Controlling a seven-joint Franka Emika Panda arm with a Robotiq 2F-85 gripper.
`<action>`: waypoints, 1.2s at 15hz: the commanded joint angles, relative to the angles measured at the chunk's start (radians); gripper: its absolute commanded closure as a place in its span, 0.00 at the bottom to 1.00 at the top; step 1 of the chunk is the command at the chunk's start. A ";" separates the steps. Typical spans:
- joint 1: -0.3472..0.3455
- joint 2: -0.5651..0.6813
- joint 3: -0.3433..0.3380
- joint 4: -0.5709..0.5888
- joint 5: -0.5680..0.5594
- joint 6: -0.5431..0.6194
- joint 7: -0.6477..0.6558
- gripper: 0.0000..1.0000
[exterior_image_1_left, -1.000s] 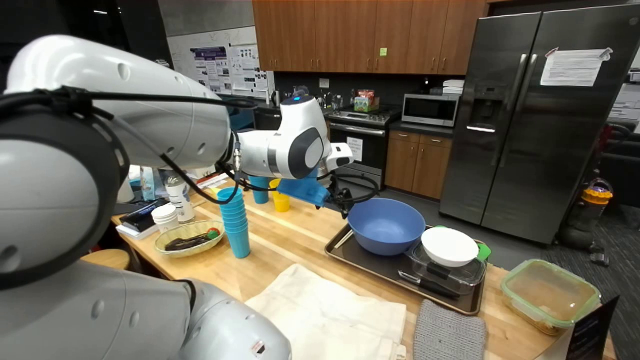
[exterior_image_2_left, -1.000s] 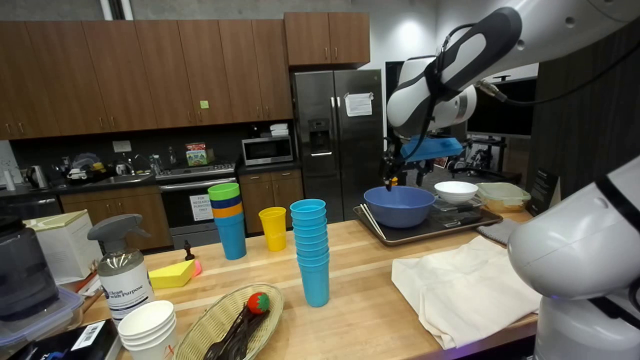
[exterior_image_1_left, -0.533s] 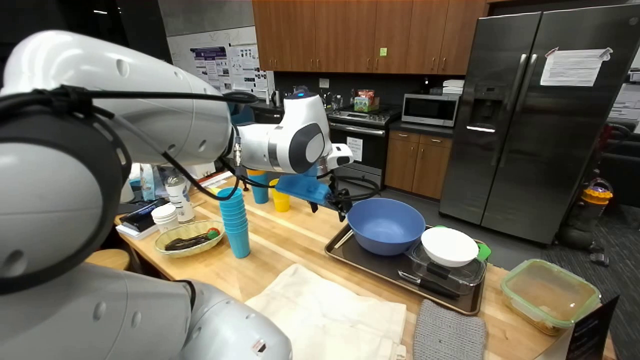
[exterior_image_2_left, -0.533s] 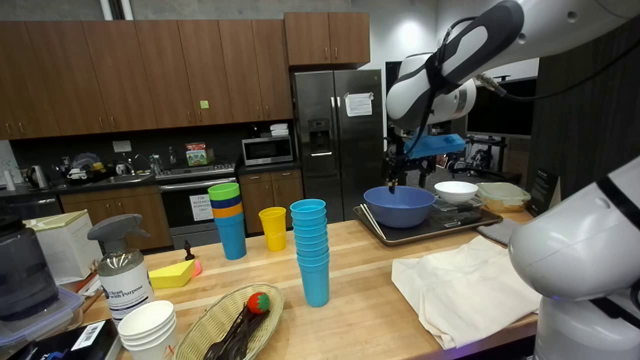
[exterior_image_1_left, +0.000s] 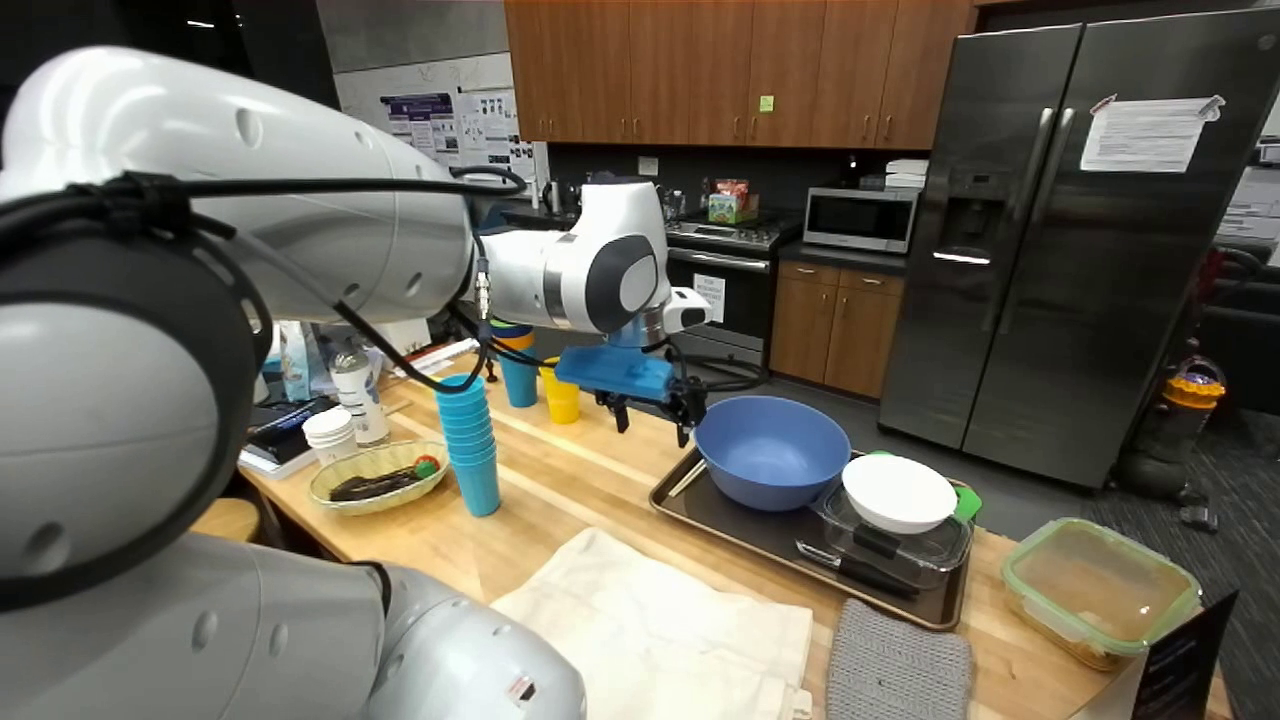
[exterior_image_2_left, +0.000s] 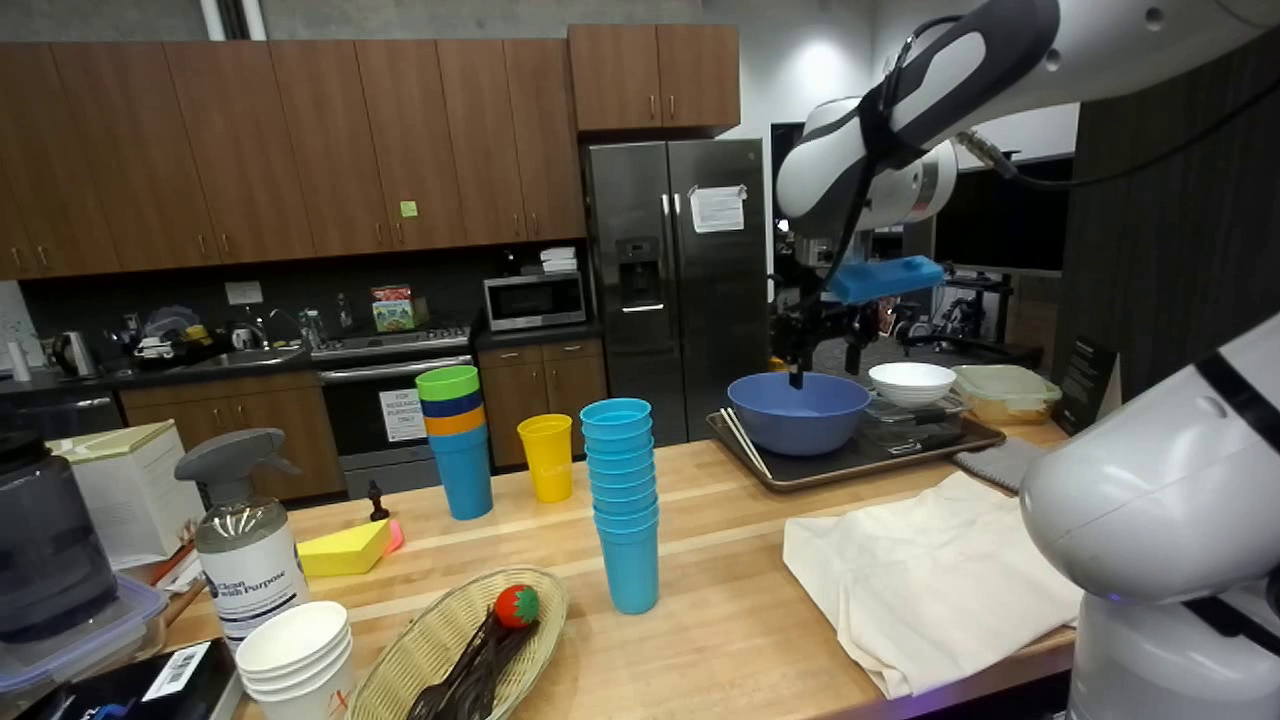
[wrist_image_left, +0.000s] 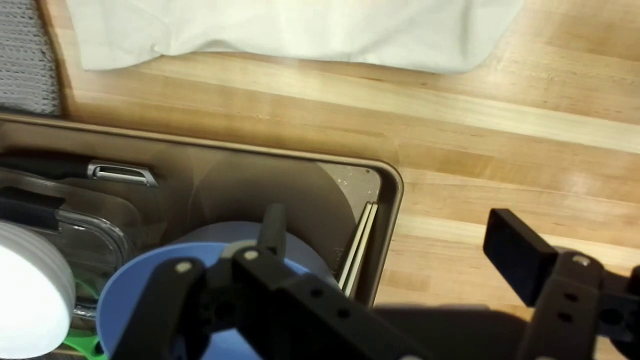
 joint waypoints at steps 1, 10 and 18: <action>-0.002 0.006 -0.003 0.027 0.010 -0.043 0.014 0.00; -0.018 0.010 0.021 0.044 0.038 -0.076 0.162 0.00; 0.013 -0.007 -0.011 0.002 0.027 0.084 0.034 0.00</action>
